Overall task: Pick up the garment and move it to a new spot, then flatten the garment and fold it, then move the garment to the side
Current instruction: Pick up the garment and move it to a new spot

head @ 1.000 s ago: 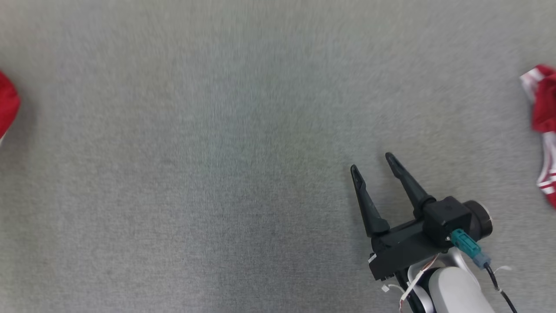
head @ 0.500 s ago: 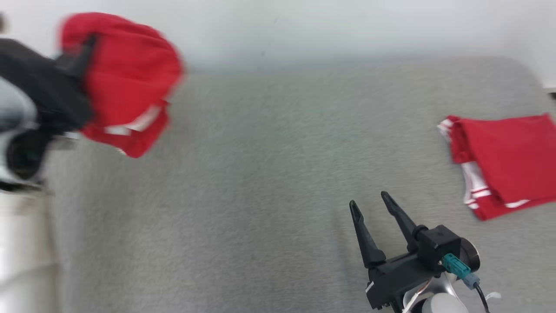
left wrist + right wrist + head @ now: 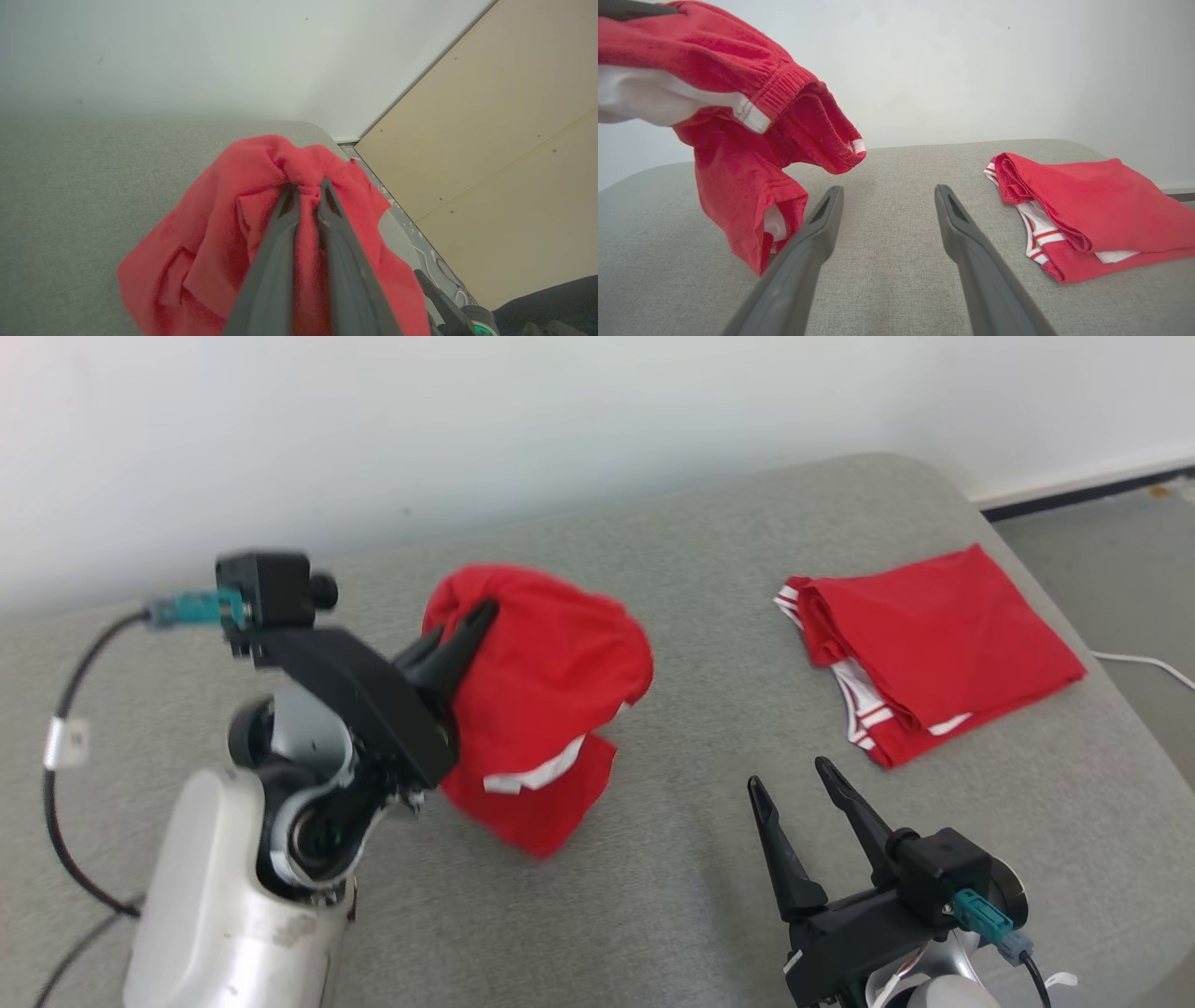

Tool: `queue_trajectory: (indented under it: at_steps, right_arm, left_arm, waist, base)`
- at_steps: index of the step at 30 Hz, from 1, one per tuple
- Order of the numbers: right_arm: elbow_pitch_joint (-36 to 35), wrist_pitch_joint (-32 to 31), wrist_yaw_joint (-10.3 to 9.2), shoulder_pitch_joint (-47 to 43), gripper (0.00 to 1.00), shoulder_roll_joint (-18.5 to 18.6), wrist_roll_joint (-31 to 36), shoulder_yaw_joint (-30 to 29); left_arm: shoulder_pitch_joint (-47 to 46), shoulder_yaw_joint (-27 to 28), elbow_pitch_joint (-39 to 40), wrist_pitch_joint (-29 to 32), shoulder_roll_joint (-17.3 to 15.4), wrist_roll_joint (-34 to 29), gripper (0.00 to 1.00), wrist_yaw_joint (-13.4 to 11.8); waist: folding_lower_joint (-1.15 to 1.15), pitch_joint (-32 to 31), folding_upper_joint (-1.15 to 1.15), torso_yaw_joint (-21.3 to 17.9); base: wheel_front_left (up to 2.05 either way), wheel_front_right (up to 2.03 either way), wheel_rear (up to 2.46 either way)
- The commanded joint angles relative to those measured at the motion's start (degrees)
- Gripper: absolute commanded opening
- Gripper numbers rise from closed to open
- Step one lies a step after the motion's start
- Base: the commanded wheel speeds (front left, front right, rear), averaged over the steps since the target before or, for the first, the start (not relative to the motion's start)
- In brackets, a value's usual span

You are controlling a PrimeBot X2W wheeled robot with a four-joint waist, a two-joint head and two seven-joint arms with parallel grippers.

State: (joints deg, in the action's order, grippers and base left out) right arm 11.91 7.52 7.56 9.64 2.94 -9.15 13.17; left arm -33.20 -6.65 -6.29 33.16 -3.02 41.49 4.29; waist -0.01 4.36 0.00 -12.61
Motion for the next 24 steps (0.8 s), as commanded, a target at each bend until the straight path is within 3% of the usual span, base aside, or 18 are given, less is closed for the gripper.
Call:
queue_trajectory:
  at_steps: [1, 9, 10, 11, 16, 24]
  right_arm:
    - [-0.33, 0.05, -0.17, 0.26, 1.00, -0.06, -0.21, -0.03]
    - [-0.07, 0.53, -0.17, 0.34, 1.00, -0.07, -0.40, 0.06]
    - [0.02, 0.61, -0.17, 0.25, 1.00, -0.07, -0.49, -0.06]
    - [0.08, 0.59, -0.17, 0.05, 1.00, -0.07, -0.54, -0.26]
    - [0.64, 0.46, -0.17, -1.01, 1.00, -0.07, -0.45, -1.14]
    - [0.55, -0.26, -0.17, -3.01, 1.00, -0.04, 0.24, -3.65]
  left_arm:
    - [2.50, -0.22, -2.23, -2.26, -0.04, 1.42, 0.00, -0.76]
    - [4.84, -4.70, -14.89, -9.55, -2.12, -7.50, 0.00, -2.60]
    - [4.72, -5.47, -16.26, -10.83, -2.27, -8.99, 0.28, -2.66]
    - [4.56, -6.10, -17.43, -12.16, -2.34, -10.07, 1.00, -2.76]
    - [4.78, -8.17, -20.02, -21.49, -2.71, -15.15, 1.00, -3.36]
    - [11.90, -7.04, -15.52, -39.97, -3.26, -18.35, 1.00, -4.49]
  waist:
    - [0.01, 1.43, 0.00, -3.49]
    - [0.01, 2.47, 0.00, -4.99]
    - [0.01, 2.42, 0.00, -4.88]
    - [0.01, 2.29, 0.00, -4.67]
    - [0.01, 0.59, 0.00, -2.45]
    - [0.01, -3.52, 0.00, 1.97]
  base:
    - [0.00, 0.00, 0.00]
    - [0.00, 0.00, 0.00]
    - [0.00, 0.00, 0.00]
    - [0.00, 0.00, 0.00]
    - [0.00, 0.00, 0.00]
    - [0.00, 0.00, 0.00]
